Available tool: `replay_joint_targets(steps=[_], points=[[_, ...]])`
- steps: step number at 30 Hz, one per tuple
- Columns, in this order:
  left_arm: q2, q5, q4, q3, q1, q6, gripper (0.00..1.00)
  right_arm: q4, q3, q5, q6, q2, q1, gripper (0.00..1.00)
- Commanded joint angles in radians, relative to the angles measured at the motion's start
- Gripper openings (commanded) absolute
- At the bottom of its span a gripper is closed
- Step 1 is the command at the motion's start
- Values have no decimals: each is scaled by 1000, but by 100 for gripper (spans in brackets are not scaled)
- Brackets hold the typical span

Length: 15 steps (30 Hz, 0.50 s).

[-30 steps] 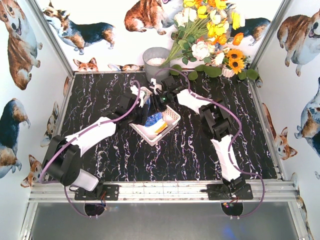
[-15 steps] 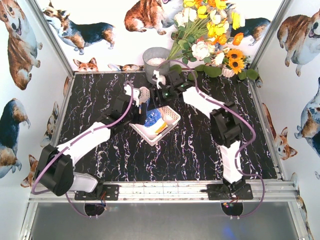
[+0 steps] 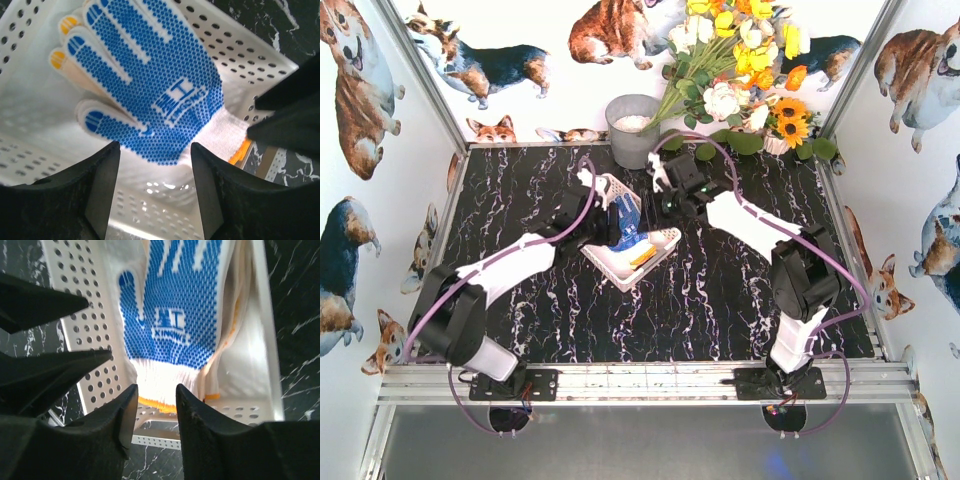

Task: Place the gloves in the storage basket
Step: Place the glove in the bin.

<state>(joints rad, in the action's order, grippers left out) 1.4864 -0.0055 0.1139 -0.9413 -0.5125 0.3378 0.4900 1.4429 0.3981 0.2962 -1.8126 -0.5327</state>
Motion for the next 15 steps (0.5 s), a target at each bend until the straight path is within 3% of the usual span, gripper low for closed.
replay_joint_targets(steps=[1,15], points=[[77,64,-67,-82,11,22,50,-63,-48,-47,60,42,-30,35],[287,106,-207,-184,11,14,34,-111,-87,-89,106,-37,-41,19]])
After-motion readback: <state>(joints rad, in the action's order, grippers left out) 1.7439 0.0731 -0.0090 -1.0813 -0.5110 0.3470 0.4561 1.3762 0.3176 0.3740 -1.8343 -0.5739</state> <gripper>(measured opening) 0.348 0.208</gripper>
